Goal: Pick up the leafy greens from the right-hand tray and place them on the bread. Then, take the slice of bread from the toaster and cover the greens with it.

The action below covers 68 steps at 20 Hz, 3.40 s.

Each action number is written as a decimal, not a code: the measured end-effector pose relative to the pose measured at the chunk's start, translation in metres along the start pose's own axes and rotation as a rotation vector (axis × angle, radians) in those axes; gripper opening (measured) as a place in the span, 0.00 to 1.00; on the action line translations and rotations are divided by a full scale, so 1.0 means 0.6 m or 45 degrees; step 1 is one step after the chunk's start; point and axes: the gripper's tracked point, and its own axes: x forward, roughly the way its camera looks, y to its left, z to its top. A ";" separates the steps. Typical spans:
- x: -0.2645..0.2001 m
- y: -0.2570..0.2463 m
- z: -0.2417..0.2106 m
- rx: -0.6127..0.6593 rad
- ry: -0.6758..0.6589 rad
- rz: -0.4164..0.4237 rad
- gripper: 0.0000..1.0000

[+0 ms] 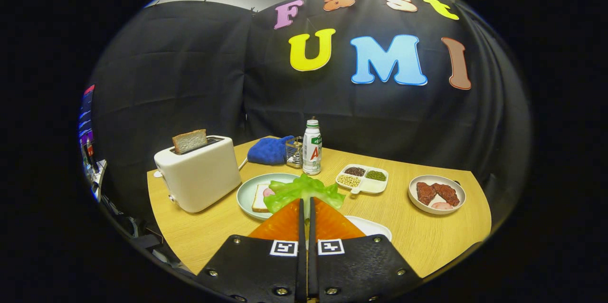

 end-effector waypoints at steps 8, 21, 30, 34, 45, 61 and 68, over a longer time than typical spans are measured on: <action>0.080 0.066 0.011 0.063 0.015 0.113 0.01; 0.224 0.108 -0.028 0.128 0.076 0.093 0.01; 0.258 0.120 -0.084 0.102 0.159 0.091 0.01; 0.260 0.128 -0.099 0.109 0.194 0.113 0.03; 0.227 0.108 -0.064 0.008 0.070 -0.012 0.45; 0.085 0.312 0.094 0.002 -0.270 0.089 0.46; 0.077 0.393 0.128 0.020 -0.300 0.114 0.46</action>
